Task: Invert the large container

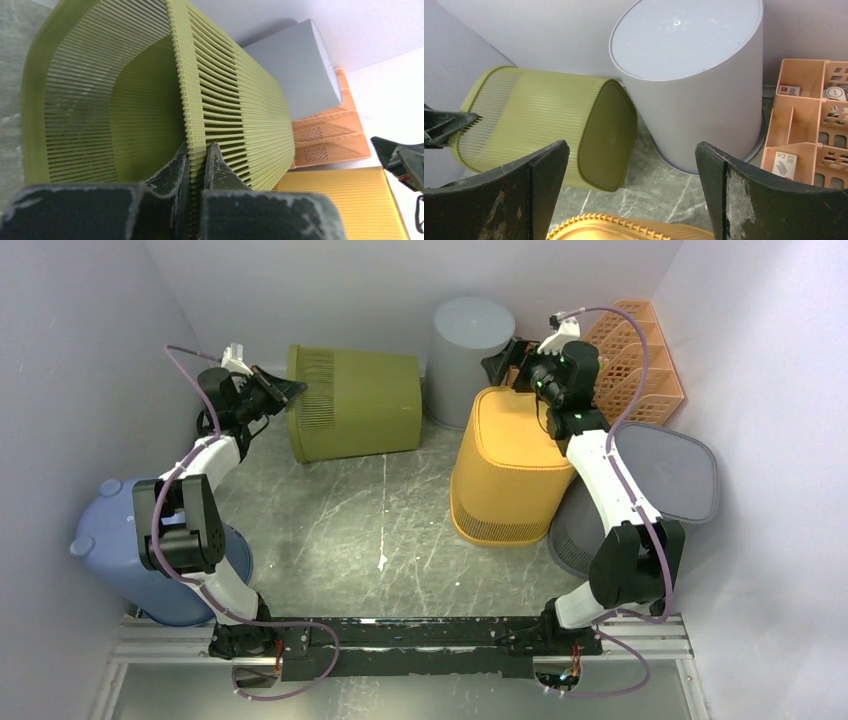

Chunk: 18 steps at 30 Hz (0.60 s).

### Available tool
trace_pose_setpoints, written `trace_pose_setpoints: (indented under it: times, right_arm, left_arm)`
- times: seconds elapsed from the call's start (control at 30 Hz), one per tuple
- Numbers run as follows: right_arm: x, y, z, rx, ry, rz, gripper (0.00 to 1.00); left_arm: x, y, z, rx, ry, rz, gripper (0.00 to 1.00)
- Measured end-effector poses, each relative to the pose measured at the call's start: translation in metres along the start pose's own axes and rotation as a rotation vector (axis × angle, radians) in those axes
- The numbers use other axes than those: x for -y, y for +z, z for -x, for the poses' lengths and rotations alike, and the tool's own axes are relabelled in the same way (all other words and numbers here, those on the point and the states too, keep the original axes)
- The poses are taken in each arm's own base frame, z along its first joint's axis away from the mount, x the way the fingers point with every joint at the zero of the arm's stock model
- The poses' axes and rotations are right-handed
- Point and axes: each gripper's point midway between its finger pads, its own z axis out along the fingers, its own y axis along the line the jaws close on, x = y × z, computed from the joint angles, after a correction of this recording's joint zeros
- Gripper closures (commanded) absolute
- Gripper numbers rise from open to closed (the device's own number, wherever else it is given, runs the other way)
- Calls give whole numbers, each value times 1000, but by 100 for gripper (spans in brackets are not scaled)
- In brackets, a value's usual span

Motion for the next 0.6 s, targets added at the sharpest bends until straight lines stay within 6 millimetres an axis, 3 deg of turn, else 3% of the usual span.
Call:
trace_pose_setpoints:
  times: [0.13, 0.33, 0.4, 0.47, 0.6]
  right_arm:
    - [-19, 13, -9, -50, -42, 30, 0]
    - [-132, 40, -64, -211, -115, 260, 0]
    - [-154, 41, -80, -253, -116, 305, 0]
    - [-161, 45, -90, -282, -114, 317, 0]
    - [-149, 57, -104, -324, -99, 272, 0]
  left_arm:
    - [0, -2, -2, -35, 50, 35, 93]
    - [-6, 0, -4, -47, 61, 46, 93]
    - [-8, 1, -5, -47, 61, 47, 92]
    - [-8, 1, -4, -47, 62, 48, 91]
    - [-7, 1, -3, -46, 68, 47, 90]
